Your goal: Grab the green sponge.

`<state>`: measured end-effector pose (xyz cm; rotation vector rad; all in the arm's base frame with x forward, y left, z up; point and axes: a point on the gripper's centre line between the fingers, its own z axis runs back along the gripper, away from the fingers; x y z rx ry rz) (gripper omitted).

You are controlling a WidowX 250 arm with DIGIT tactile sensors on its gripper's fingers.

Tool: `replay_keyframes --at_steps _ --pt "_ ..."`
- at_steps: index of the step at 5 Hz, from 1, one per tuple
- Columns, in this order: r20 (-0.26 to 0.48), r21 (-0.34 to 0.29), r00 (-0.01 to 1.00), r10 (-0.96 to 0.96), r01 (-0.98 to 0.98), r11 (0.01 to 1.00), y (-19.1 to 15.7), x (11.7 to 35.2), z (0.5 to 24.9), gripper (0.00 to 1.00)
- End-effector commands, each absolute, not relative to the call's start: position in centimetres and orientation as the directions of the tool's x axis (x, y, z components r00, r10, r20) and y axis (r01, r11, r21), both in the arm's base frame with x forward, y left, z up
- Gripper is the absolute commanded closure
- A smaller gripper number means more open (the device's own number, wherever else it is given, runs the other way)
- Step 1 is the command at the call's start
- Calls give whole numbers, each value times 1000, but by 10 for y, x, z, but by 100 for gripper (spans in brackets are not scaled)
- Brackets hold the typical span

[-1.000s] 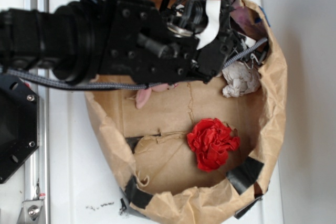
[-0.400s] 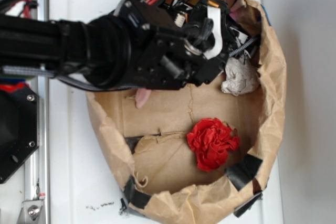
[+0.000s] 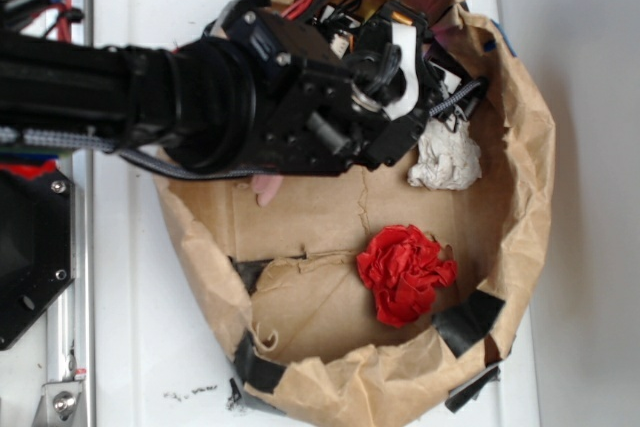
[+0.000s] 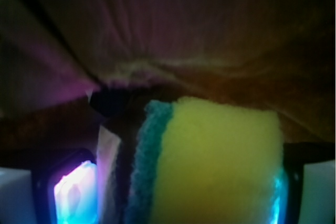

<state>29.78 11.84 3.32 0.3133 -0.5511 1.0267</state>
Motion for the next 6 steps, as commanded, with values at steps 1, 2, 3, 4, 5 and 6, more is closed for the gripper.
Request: replay_keyframes --at_steps 1,2,3,4,5,6 --pt "580 -37 395 712 -861 507 120 296 48 100" --pt "567 -34 410 715 -855 517 119 295 53 100" --pt "537 -46 434 723 -841 539 116 291 67 100" --pt "524 -63 446 726 -829 555 112 287 78 100" --pt "514 -78 444 734 -827 556 111 284 83 100" --pt "518 -72 446 730 -827 557 112 285 81 100"
